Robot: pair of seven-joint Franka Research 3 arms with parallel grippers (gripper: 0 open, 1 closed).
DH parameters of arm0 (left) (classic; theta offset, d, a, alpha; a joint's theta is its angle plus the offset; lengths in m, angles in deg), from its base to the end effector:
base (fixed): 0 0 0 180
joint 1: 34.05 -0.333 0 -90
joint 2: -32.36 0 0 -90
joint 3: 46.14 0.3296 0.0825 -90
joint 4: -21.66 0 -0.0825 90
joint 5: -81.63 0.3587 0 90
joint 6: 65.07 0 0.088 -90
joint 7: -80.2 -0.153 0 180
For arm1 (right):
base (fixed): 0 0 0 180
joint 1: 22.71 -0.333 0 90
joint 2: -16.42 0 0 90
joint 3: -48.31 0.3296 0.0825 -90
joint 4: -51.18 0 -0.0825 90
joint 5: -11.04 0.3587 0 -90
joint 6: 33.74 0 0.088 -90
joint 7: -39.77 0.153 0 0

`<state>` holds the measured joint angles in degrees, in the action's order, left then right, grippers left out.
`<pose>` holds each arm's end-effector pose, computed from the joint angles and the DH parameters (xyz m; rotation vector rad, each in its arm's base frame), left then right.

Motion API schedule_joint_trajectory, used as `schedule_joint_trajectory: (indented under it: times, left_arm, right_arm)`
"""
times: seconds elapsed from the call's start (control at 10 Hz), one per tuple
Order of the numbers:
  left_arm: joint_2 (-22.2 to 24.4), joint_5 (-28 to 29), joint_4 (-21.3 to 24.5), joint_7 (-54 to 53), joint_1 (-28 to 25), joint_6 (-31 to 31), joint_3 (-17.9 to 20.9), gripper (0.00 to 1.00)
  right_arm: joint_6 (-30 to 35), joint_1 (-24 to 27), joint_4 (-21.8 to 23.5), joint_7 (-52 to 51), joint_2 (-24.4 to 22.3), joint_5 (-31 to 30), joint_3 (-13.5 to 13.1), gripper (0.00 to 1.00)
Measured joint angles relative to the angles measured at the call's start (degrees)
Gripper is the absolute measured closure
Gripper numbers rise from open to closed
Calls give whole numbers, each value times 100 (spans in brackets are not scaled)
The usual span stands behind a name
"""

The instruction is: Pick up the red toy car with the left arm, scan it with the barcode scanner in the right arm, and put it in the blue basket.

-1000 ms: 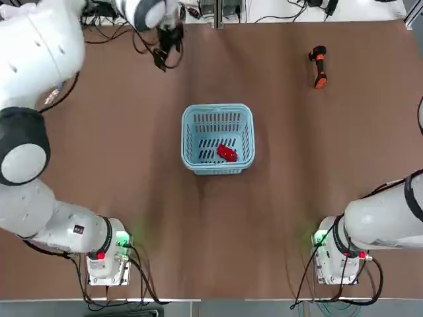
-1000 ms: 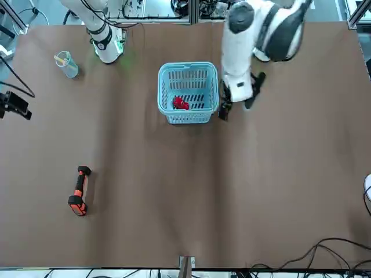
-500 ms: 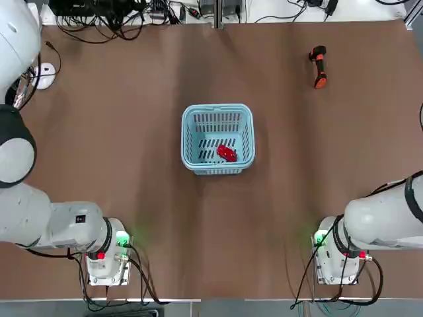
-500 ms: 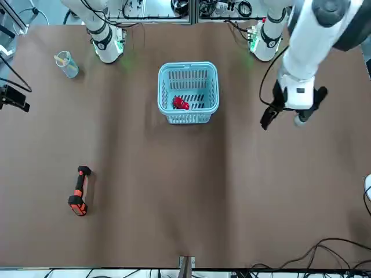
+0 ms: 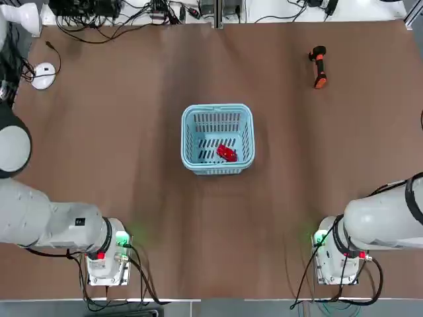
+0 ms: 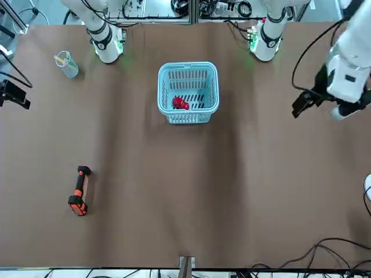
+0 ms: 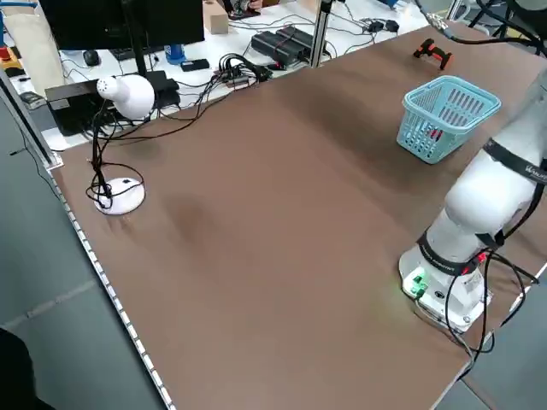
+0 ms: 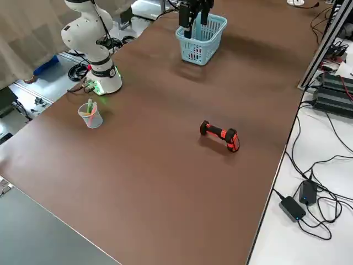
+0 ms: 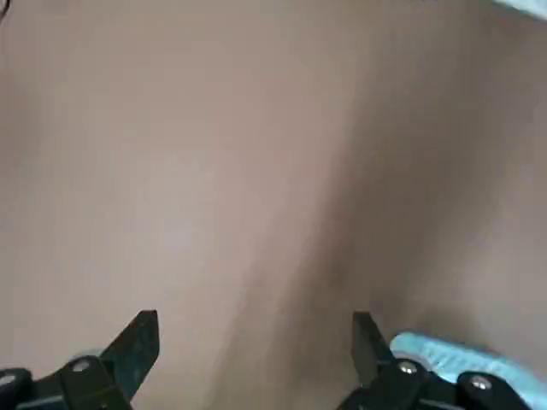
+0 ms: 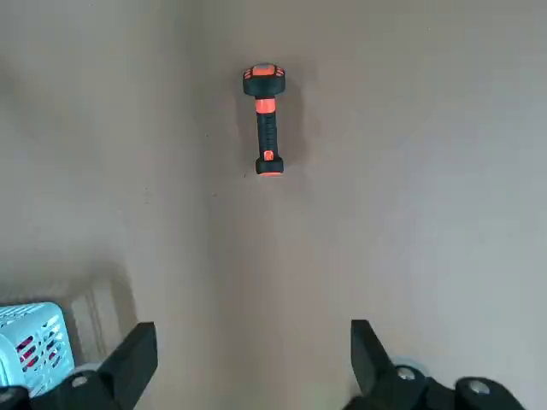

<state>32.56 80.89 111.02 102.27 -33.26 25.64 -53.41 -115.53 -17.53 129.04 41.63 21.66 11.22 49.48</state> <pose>0.5254 -0.0765 0.6001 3.0990 0.3808 0.0357 0.5416 -0.0380 0.6237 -3.1319 0.1600 0.0357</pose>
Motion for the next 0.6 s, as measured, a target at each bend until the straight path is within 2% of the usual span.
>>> schedule_joint_trajectory:
  times: [0.1,0.3,0.6]
  left_arm:
    - [31,-32,-100,-648,-2,-180,229,0]
    - [141,-41,-125,-1505,2,-326,444,1]
    - [188,33,-118,-2109,4,-376,549,1]
  right_arm:
    - [2,1,52,0,-9,0,-3,0]
    - [-78,-108,281,-1,-49,3,-65,0]
    - [-73,-704,397,11,-158,9,-766,0]
